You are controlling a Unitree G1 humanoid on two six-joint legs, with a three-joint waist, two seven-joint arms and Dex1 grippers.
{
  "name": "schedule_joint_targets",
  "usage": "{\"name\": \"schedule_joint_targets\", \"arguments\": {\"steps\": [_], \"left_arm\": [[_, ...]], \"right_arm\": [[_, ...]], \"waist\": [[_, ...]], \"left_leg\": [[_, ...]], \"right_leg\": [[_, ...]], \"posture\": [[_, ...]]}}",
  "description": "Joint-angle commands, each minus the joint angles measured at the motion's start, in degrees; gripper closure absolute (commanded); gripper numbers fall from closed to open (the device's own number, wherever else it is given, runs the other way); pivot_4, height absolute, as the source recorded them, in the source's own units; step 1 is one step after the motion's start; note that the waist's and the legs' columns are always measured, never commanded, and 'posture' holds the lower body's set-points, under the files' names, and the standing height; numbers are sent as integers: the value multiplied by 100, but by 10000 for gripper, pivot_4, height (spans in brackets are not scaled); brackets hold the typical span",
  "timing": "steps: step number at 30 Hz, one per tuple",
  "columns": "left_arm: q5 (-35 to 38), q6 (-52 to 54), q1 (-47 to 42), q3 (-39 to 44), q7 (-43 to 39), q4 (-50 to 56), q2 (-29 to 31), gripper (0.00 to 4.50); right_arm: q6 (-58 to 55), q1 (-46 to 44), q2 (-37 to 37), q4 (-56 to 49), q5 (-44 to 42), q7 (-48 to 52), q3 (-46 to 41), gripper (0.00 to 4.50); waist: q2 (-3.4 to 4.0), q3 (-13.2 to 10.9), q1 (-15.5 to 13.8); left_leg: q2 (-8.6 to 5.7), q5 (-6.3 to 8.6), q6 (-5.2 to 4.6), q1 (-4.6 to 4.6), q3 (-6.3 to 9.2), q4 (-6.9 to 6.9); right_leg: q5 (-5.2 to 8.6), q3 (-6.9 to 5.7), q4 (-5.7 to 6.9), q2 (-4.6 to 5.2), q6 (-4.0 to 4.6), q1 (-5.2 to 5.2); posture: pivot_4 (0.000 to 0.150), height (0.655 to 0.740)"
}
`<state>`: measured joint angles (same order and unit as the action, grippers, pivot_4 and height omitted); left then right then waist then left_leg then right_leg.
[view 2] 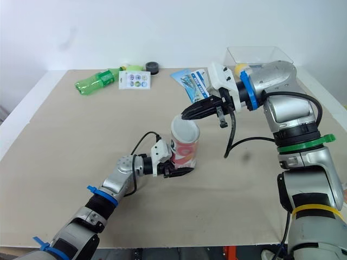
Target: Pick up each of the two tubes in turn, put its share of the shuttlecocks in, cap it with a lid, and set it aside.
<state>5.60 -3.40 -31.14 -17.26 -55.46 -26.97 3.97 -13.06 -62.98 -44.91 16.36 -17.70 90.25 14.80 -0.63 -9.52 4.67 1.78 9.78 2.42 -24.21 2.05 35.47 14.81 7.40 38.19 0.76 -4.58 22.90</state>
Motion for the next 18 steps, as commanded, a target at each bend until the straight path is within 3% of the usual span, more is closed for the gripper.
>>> {"name": "schedule_joint_targets", "arguments": {"steps": [1,10,18], "left_arm": [[-158,204,205,-121,-9,-351,115,15339],[-145,234,229,-111,11,-345,113,15339],[-143,254,260,-116,25,-333,107,15339]], "right_arm": [[305,-197,-69,-168,76,225,-58,43825],[315,-431,-278,-258,-35,225,313,43825],[-9,-742,-612,-389,-664,225,715,43825]], "waist": [[0,0,0],[0,0,-3],[0,0,-4]], "left_leg": [[0,0,0,0,0,0],[0,0,0,0,0,0],[0,0,0,0,0,-3]], "right_leg": [[0,0,0,0,0,0],[0,0,-1,1,0,0],[3,0,-1,2,3,0]], "posture": [[1500,7400],[1500,7400],[1500,7400]]}}
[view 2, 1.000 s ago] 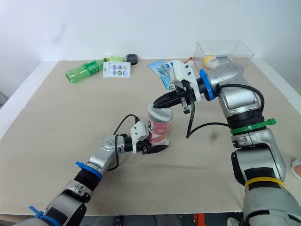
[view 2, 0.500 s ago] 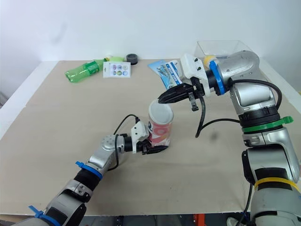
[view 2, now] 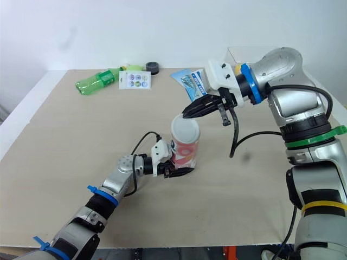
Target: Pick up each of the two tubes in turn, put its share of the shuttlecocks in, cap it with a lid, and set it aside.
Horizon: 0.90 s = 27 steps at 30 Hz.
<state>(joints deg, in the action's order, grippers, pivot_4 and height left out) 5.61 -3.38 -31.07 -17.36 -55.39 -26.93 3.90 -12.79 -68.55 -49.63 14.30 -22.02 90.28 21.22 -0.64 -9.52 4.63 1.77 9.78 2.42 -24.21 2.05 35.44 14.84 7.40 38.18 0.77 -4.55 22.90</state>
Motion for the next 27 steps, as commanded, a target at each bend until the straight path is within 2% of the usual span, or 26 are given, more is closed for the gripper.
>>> {"name": "schedule_joint_targets", "arguments": {"steps": [1,20,27], "left_arm": [[-143,253,247,-105,18,-343,112,15339],[-128,274,259,-91,35,-339,93,15339],[-114,287,265,-74,51,-312,86,15339]], "right_arm": [[-79,-214,-145,-166,-292,222,94,43825],[690,-338,-41,493,98,222,466,43825],[718,-236,-51,371,16,222,543,43825]], "waist": [[0,0,0],[0,0,0],[0,0,0]], "left_leg": [[0,0,0,0,0,0],[0,0,0,0,-1,0],[0,0,0,0,-1,-1]], "right_leg": [[0,0,0,0,0,0],[1,0,0,1,0,1],[2,0,-1,1,0,1]], "posture": [[1500,7400],[1500,7400],[1500,7400]]}}
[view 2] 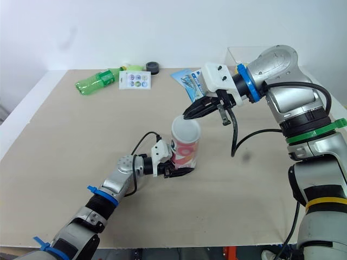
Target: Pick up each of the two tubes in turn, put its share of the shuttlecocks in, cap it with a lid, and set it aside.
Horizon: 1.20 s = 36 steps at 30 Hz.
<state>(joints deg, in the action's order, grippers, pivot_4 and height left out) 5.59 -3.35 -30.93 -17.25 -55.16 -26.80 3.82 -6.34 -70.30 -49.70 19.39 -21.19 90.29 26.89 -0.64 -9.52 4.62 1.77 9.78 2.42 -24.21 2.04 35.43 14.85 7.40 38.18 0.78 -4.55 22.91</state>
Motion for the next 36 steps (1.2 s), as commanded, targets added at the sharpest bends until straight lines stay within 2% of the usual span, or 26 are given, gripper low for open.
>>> {"name": "schedule_joint_targets", "arguments": {"steps": [1,4,6,11,16,20,21,23,29,36], "left_arm": [[-108,285,248,-83,27,-322,93,15339],[-96,292,237,-73,31,-326,86,15339],[-87,297,234,-66,31,-329,83,15339],[-82,320,233,-53,27,-324,79,15339],[-75,336,231,-32,25,-318,98,15339],[-85,332,230,-34,23,-320,104,15339],[-83,341,231,-37,19,-314,100,15339],[-84,348,241,-53,10,-299,93,15339],[-77,330,228,-50,-1,-311,74,15339],[-61,324,248,-39,3,-267,65,15339]], "right_arm": [[58,-53,-48,-137,-70,221,-9,43825],[-30,-47,-111,-154,-85,221,70,35224],[-100,-45,-160,-190,-125,221,100,24153],[-73,-31,-182,-214,-186,221,-39,511],[-814,-46,-46,-102,-580,92,-902,511],[-1251,196,89,-403,-656,-11,-1267,511],[-1494,305,100,-584,-729,-34,-1328,5983],[-1731,551,134,-947,-771,-90,-1418,14083],[-2150,1002,282,-1383,-728,-245,-1476,44296],[-1948,1172,453,-1232,-342,-194,-1303,44296]], "waist": [[0,0,0],[0,0,0],[0,0,0],[0,0,0],[-1,-1,-1],[-1,-1,0],[-1,-1,1],[-1,-1,0],[-1,-1,-1],[-1,-1,-1]], "left_leg": [[0,0,0,0,0,0],[0,0,0,0,0,0],[0,0,0,0,0,0],[0,0,0,0,0,0],[0,0,0,-2,0,0],[0,0,0,0,1,-1],[1,0,0,1,1,-1],[0,0,0,0,2,-1],[0,0,0,-1,2,0],[0,0,0,-1,1,0]], "right_leg": [[0,0,0,0,0,0],[0,0,0,0,0,0],[0,0,0,0,0,0],[0,0,0,0,0,0],[0,0,0,1,0,1],[0,-1,0,0,1,0],[0,-1,0,0,1,0],[-1,-1,0,0,1,0],[0,-2,0,-1,0,1],[-1,-2,0,-1,-1,1]], "posture": [[1500,7400],[1500,7400],[1500,7400],[1500,7400],[1500,7400],[1500,7400],[1500,7400],[1500,7400],[1500,7400],[1500,7400]]}}
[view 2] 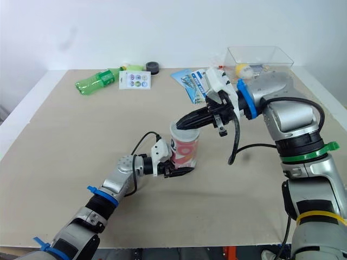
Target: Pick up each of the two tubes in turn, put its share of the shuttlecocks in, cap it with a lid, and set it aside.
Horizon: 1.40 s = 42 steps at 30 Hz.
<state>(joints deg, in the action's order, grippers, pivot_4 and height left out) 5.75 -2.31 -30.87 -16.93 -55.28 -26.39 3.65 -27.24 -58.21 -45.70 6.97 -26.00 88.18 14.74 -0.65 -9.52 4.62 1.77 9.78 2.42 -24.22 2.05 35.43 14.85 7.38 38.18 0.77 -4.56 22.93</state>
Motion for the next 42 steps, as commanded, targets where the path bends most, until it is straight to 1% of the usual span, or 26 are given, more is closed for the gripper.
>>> {"name": "schedule_joint_targets", "arguments": {"steps": [1,5,10,16,22,29,33,40,42], "left_arm": [[-77,220,245,-70,18,-300,81,15339],[-71,237,274,-64,34,-255,91,15339],[-69,269,316,-60,58,-204,114,15339],[-61,300,342,-68,67,-186,124,15339],[-63,307,334,-59,69,-213,116,15339],[-59,296,344,-55,73,-205,108,15339],[-53,286,356,-54,79,-189,97,15339],[-50,232,347,-45,93,-204,82,15339],[-64,201,338,-50,93,-208,83,15339]], "right_arm": [[214,-15,78,55,236,22,-48,44296],[575,12,109,277,643,158,105,44296],[801,18,66,411,935,351,248,44296],[930,70,-37,350,1041,432,416,44296],[1015,67,-90,281,956,432,538,44296],[866,93,151,66,856,432,520,44296],[488,91,408,-31,843,249,503,44296],[437,95,614,190,1282,118,658,44296],[428,64,674,266,1412,73,706,44296]], "waist": [[0,0,0],[0,0,0],[1,3,3],[2,14,3],[4,19,3],[4,21,11],[3,25,25],[-2,46,64],[-7,50,86]], "left_leg": [[0,0,0,0,0,0],[0,0,0,0,0,0],[1,0,0,3,0,-1],[1,0,0,8,0,-1],[1,1,1,14,0,-2],[1,1,1,15,0,-4],[4,1,1,18,0,-7],[11,2,2,34,1,-9],[11,4,5,55,0,-10]], "right_leg": [[0,0,0,0,0,0],[0,0,0,0,-1,0],[1,0,0,-1,0,-2],[1,0,0,-1,0,-6],[3,0,0,-1,2,-11],[4,0,0,-2,4,-10],[5,0,0,-5,6,-10],[6,0,0,-13,11,-21],[17,0,0,-13,31,-40]], "posture": [[1500,7400],[1500,7400],[1500,7400],[1500,7400],[1500,7400],[1500,7400],[1500,7400],[1500,7400],[1500,7400]]}}
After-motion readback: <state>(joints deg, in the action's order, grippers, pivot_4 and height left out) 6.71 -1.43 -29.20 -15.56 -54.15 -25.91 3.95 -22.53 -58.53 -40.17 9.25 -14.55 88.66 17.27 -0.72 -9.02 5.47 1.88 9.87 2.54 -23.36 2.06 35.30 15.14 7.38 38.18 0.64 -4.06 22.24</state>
